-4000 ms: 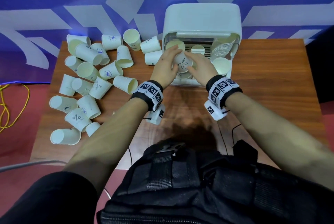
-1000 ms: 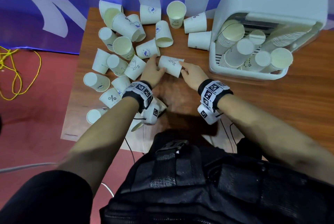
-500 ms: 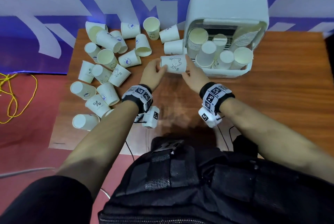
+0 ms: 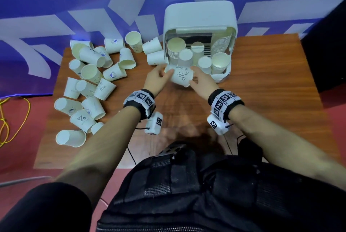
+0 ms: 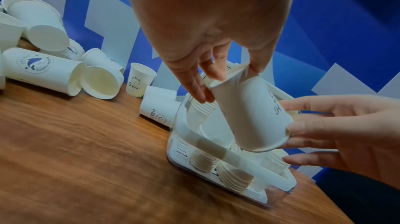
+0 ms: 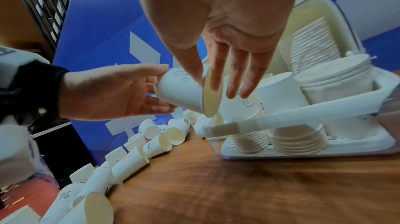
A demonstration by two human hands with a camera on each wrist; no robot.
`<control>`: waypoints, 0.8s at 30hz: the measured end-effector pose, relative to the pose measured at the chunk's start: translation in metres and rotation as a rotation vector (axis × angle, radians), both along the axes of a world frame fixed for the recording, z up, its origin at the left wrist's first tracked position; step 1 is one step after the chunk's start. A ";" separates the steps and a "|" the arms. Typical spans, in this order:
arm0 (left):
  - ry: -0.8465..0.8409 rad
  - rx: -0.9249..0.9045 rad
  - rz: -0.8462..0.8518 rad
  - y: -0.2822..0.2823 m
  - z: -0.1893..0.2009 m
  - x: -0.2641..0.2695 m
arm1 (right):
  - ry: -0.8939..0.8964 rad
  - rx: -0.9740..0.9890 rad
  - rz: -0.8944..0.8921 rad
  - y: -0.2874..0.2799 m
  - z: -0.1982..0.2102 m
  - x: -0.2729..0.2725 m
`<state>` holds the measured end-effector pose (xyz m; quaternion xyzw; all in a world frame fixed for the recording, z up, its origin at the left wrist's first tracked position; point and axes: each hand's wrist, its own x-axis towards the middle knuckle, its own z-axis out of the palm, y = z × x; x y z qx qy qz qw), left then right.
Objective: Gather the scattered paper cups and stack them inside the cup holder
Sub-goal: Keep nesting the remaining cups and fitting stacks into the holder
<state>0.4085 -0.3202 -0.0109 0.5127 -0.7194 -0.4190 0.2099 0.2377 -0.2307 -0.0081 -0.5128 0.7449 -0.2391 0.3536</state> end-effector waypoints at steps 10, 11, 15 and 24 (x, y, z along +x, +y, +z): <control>0.148 -0.005 -0.043 0.004 0.020 -0.044 | -0.052 -0.058 -0.081 0.006 0.010 -0.043; 0.154 0.004 -0.048 0.005 0.024 -0.049 | -0.048 -0.072 -0.096 0.005 0.011 -0.047; 0.139 -0.075 -0.074 0.002 0.038 -0.071 | -0.058 -0.141 -0.160 -0.001 0.015 -0.064; 0.025 -0.385 -0.187 -0.006 0.036 -0.100 | -0.026 -0.175 -0.150 -0.018 0.014 -0.090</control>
